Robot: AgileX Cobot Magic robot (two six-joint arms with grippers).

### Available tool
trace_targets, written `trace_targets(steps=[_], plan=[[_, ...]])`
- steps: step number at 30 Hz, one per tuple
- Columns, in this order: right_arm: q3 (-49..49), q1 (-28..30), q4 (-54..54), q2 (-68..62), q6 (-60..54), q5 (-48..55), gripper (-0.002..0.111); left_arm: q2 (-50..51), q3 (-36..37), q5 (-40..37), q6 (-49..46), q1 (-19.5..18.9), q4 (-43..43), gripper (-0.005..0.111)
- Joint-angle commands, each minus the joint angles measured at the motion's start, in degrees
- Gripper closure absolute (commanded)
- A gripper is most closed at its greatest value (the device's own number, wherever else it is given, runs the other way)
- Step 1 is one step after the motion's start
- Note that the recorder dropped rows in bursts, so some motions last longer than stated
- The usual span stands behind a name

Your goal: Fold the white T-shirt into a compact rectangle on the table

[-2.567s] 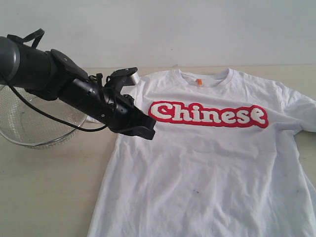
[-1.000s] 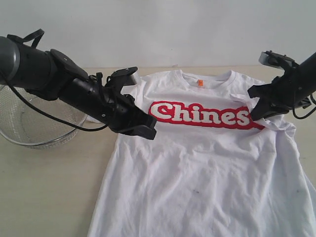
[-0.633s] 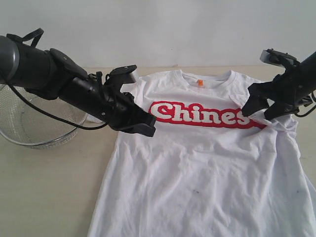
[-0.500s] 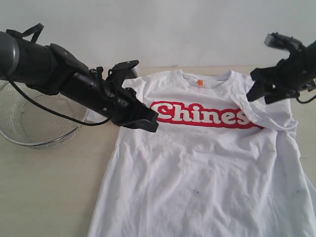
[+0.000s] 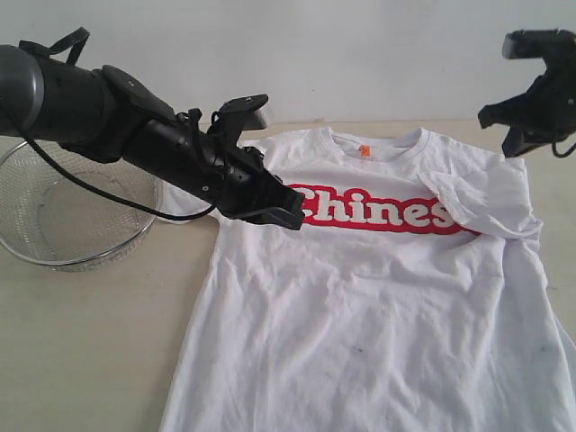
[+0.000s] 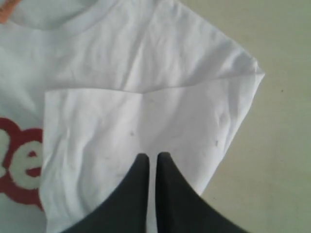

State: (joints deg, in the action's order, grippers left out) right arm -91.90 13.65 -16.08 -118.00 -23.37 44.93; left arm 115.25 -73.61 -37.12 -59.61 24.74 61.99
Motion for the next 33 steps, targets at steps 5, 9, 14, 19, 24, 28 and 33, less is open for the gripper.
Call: trace_targets(steps=[5, 9, 14, 19, 24, 28, 33], plan=[[-0.2, 0.1, 2.3, -6.4, 1.0, -5.2, 0.109, -0.5, -0.4, -0.3, 0.1, 0.4, -0.3, 0.102], [-2.3, 0.1, 4.2, -10.2, 1.4, -6.5, 0.109, -0.5, -0.4, -0.3, 2.8, 0.4, -3.5, 0.102], [-10.6, 0.1, 6.6, -16.8, 4.5, -2.7, 0.109, -0.5, -0.4, -0.2, 4.9, 0.4, -6.3, 0.102], [-19.8, 0.1, 6.8, -21.5, 5.3, -1.6, 0.109, -0.5, -0.4, -0.3, 5.0, 0.4, -6.6, 0.102], [-27.0, 0.1, 7.0, -24.6, 5.3, 2.8, 0.109, -0.5, -0.4, 1.1, 5.2, 0.4, -6.6, 0.102], [-29.7, 0.1, 7.2, -23.9, 5.5, 5.3, 0.109, -0.5, -0.4, 1.8, 5.2, 0.4, -6.6, 0.102], [-31.6, 0.1, 9.0, -20.3, 6.3, 15.0, 0.109, -1.6, -0.4, 4.6, 6.7, 0.4, -11.0, 0.102]])
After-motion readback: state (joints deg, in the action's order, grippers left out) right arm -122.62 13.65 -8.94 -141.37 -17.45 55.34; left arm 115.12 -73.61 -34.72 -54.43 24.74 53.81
